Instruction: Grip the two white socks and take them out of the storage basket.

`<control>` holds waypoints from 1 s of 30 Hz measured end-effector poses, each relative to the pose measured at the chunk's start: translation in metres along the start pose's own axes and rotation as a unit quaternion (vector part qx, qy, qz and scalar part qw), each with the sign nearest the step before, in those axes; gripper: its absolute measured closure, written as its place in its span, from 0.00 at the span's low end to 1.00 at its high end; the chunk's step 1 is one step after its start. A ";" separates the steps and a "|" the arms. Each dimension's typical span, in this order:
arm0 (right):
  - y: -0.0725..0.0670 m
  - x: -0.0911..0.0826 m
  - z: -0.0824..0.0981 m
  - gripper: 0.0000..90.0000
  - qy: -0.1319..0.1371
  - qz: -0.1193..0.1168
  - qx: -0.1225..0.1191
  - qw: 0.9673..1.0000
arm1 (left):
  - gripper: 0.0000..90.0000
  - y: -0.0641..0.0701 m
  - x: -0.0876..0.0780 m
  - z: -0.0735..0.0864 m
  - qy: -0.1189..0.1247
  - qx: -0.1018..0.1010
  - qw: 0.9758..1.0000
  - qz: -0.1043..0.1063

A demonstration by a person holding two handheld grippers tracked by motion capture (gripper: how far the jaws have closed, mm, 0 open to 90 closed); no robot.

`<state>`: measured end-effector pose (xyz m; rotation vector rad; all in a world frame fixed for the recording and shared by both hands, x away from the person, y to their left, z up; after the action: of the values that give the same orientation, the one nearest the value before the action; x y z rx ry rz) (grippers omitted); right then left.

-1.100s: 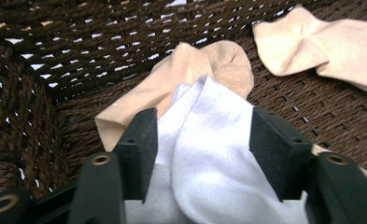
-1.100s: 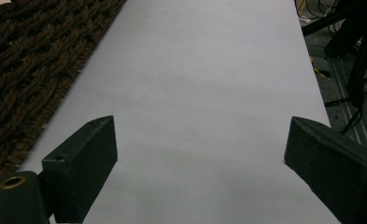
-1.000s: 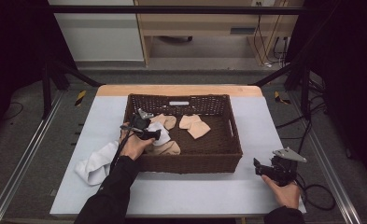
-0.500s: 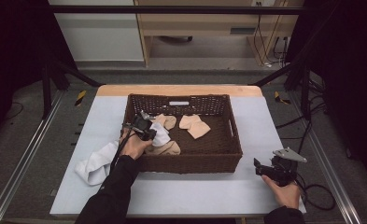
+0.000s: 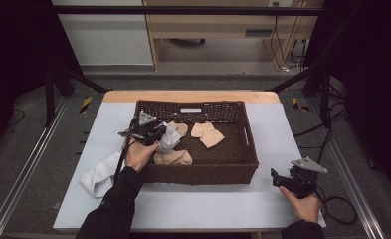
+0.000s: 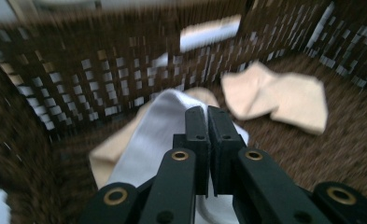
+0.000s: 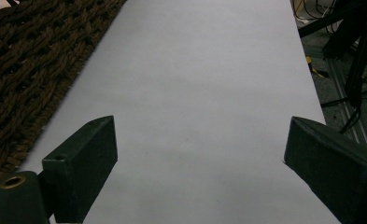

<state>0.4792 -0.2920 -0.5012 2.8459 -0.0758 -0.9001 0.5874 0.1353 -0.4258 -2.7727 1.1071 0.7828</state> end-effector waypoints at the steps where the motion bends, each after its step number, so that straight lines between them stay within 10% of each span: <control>1: 0.000 0.000 0.000 0.11 0.000 0.000 0.000 1.000 | 0.97 0.002 -0.004 -0.005 0.013 0.002 1.000 0.003; 11: 0.001 -0.001 0.000 0.11 0.002 0.001 0.002 1.000 | 0.97 0.027 -0.054 -0.065 0.137 0.044 0.990 0.005; 30: 0.001 -0.001 -0.001 0.11 0.003 0.002 0.003 1.000 | 0.97 0.049 -0.149 -0.135 0.244 0.066 0.967 0.014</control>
<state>0.4786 -0.2928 -0.5000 2.8522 -0.0827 -0.8926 0.5226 0.1618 -0.2313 -2.9104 1.2081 0.0095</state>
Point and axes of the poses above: each handheld gripper's, and its own axes: x roughly forward along the jaws, z roughly out of its underside, y roughly to its right, the point moved 6 cm from there along x, roughly forward along the jaws, and after that the axes turned 12 degrees about z, right-handed, at the moved point
